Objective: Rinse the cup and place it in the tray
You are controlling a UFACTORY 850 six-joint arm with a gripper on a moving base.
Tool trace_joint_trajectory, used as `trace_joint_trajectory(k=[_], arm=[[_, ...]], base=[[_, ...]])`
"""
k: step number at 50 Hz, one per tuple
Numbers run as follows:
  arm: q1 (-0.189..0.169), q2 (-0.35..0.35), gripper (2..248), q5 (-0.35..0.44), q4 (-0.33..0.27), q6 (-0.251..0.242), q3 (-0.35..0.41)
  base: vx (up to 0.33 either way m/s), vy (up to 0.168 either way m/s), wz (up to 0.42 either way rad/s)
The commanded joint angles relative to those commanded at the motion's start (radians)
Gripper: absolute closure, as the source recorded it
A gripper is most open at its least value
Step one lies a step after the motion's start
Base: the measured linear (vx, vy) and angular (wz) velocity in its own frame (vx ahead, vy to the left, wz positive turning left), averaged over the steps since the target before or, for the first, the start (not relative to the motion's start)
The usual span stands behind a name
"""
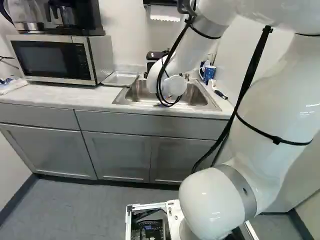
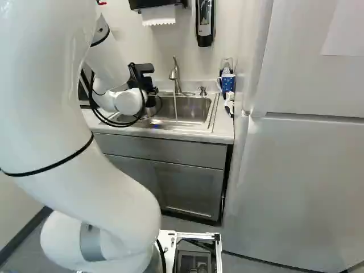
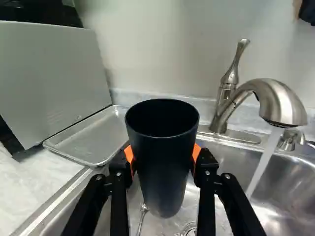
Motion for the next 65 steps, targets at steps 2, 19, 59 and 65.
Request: trace_joint_trajectory(k=[2, 19, 59, 65], arm=[[-0.006, -0.001, 125, 0.0, 0.0, 0.0, -0.001], [-0.06, -0.033, 125, 0.001, 0.0, 0.0, -0.009], [-0.154, -0.071, 125, 0.044, 0.0, 0.0, 0.012], [-0.162, -0.071, 125, 0.044, 0.0, 0.0, 0.012]], base=[[0.0, 0.0, 0.0], [0.0, 0.0, 0.0], [0.0, 0.0, 0.0], [0.0, 0.0, 0.0]])
